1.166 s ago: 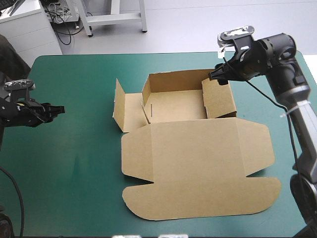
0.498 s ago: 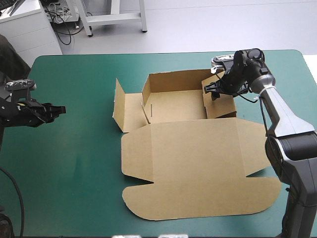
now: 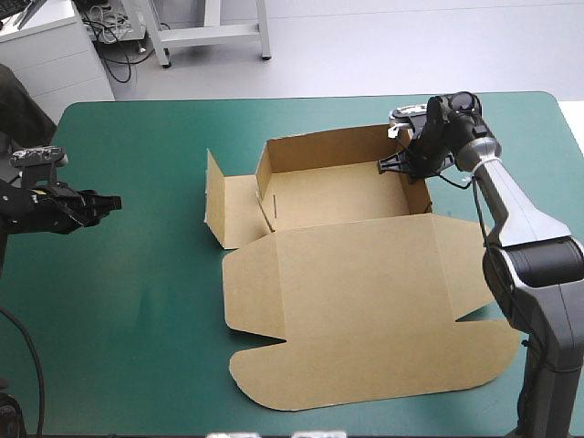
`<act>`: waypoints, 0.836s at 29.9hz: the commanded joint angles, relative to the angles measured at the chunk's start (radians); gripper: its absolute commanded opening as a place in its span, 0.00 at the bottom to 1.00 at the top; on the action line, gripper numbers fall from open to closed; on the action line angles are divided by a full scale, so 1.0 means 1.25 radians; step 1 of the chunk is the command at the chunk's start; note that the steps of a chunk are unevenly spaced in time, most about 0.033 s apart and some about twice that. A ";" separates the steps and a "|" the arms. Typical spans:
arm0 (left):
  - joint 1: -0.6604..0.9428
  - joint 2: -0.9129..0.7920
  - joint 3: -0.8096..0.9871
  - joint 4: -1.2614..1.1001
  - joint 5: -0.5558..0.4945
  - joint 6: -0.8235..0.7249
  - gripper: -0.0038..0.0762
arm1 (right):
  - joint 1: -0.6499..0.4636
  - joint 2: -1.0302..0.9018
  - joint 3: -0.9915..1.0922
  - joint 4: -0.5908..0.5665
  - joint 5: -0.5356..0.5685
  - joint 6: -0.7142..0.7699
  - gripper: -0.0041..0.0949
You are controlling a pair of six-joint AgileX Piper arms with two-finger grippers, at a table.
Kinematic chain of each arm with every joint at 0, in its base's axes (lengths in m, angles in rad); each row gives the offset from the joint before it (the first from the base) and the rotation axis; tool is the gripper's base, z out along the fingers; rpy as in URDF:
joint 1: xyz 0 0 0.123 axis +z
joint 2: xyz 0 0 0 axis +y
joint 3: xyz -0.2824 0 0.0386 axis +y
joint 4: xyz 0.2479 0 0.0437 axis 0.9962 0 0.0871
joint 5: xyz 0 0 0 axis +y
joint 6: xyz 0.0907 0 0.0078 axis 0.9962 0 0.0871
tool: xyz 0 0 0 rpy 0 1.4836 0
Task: Fold the box
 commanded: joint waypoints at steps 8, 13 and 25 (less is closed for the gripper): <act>0.001 -0.025 -0.020 -0.029 -0.032 0.017 0.41 | -0.015 -0.092 -0.098 -0.009 -0.009 0.005 0.02; 0.001 -0.025 -0.020 -0.032 -0.042 0.023 0.41 | -0.049 -0.160 -0.098 0.001 -0.014 -0.016 0.02; 0.001 0.011 -0.020 -0.133 -0.060 0.065 0.41 | -0.234 -0.325 -0.098 0.436 -0.012 -0.186 0.02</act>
